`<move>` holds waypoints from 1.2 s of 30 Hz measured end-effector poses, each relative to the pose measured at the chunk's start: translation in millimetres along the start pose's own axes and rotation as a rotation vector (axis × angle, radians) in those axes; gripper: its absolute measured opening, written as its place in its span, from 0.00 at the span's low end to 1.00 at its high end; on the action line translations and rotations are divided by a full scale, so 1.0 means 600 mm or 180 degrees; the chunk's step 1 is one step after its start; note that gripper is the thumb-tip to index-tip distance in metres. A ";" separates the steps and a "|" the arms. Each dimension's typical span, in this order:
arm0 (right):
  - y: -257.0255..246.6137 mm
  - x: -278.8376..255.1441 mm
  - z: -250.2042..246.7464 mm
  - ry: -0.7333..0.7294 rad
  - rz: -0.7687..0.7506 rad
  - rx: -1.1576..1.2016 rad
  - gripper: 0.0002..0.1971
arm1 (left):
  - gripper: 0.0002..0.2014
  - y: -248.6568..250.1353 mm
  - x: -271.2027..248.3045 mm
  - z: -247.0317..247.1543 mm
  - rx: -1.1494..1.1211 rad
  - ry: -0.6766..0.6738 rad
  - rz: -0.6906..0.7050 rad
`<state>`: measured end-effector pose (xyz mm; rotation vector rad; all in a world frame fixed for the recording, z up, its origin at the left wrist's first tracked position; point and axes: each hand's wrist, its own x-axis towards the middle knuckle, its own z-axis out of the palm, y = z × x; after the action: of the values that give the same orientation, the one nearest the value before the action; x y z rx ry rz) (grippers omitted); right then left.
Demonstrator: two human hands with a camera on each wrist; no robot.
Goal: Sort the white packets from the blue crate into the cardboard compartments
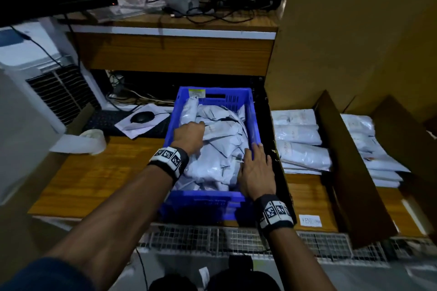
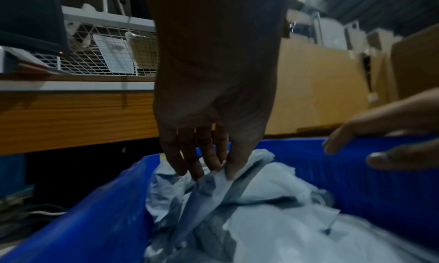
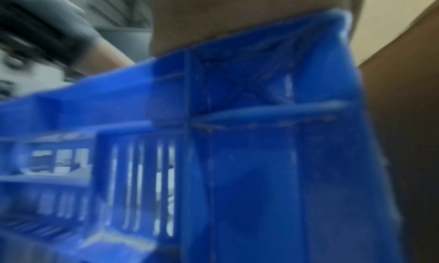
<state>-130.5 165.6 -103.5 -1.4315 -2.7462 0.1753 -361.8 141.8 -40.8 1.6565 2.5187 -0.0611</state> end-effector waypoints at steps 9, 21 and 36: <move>-0.003 -0.008 0.001 0.0983 0.0249 0.1024 0.13 | 0.06 -0.017 -0.071 -0.035 -0.0435 0.0891 0.0874; -0.056 -0.043 -0.132 -0.0720 0.0745 0.5393 0.38 | 0.10 -0.107 -0.101 -0.051 -0.1447 0.2343 0.1807; -0.094 -0.051 -0.145 -0.0508 -0.0143 0.4610 0.26 | 0.22 -0.053 -0.105 -0.060 -0.4956 0.0098 0.0794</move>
<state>-151.7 115.7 -10.0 -0.8378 -1.7198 1.7938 -369.5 75.6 1.9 1.0934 1.3568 1.4650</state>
